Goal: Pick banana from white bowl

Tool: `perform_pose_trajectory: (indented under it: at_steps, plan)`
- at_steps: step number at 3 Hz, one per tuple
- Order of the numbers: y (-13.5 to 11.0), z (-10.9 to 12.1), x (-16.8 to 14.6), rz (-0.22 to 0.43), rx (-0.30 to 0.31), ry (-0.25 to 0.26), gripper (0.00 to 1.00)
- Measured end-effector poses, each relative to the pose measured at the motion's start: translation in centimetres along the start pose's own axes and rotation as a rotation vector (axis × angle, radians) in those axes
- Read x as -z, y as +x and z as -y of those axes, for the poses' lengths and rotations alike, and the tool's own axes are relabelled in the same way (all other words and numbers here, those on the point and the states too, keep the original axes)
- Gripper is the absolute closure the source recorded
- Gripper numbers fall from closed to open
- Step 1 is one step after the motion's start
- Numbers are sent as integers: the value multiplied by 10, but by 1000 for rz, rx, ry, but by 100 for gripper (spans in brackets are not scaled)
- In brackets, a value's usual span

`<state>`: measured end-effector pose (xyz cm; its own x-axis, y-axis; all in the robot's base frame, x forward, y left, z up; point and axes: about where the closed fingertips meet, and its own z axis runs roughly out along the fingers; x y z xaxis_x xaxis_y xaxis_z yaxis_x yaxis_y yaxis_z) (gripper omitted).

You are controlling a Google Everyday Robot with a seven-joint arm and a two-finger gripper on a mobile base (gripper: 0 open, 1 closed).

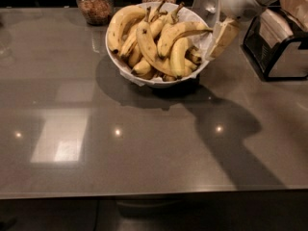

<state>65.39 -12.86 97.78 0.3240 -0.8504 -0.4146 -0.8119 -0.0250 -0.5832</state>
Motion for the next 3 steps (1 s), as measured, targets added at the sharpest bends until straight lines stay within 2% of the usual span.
perform_pose_trajectory:
  at_steps: [1,2,3]
  plan:
    - [2,17,-15,-11,124,21,19]
    - [9,28,-25,-35,202,24,41]
    - [16,35,-30,-52,240,24,47]
